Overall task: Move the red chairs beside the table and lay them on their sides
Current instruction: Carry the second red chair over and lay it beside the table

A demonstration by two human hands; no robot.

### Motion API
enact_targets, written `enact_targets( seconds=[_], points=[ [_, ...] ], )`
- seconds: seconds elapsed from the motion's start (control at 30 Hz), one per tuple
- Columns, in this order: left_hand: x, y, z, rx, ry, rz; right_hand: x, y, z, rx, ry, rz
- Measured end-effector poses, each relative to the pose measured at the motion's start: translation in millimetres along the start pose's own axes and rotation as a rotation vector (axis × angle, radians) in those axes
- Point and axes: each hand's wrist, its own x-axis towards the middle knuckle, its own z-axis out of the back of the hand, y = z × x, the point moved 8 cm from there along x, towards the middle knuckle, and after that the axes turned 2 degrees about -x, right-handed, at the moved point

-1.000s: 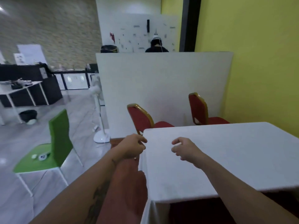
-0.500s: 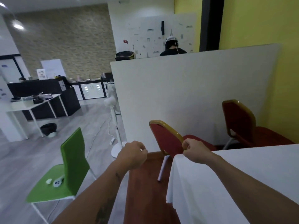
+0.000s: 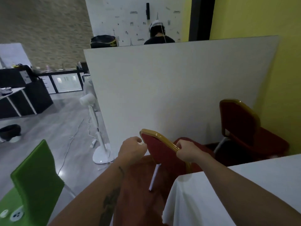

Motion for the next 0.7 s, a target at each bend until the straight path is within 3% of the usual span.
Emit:
enact_targets(
  seconds=[0.3,0.43,0.7],
  points=[
    [160.3,38.1,-52.5,-0.206,0.179,0.080,79.7,5.3,-33.4,-0.147,0.020,-0.322],
    [209.9,40.8,-76.2,-0.292,0.279,0.126,99.9,-3.5,-54.7,-0.089,0.067,-0.462],
    [240.6,42.1,-159.1,-0.653,0.465,0.496,117.7,-22.2,-63.5,-0.017,0.043,-0.499]
  ],
)
